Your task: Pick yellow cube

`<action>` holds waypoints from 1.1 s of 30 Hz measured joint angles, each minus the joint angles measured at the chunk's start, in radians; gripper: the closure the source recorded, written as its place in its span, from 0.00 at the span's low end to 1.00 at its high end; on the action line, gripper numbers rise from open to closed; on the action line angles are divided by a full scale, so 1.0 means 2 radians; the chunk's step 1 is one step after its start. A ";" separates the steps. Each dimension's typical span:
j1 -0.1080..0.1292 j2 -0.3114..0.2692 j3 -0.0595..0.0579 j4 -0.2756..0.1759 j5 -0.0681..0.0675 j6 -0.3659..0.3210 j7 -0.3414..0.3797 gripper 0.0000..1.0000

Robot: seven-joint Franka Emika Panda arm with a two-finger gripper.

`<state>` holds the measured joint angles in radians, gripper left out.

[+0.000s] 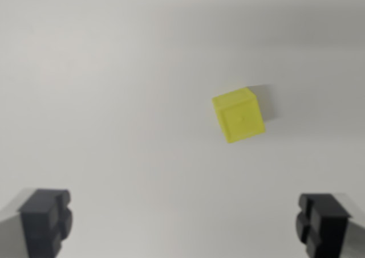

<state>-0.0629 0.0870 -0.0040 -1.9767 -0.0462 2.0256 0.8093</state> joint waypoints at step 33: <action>-0.022 0.012 0.000 -0.074 0.002 0.093 -0.061 0.00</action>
<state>-0.1064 0.1113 -0.0042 -2.1251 -0.0425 2.2112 0.6871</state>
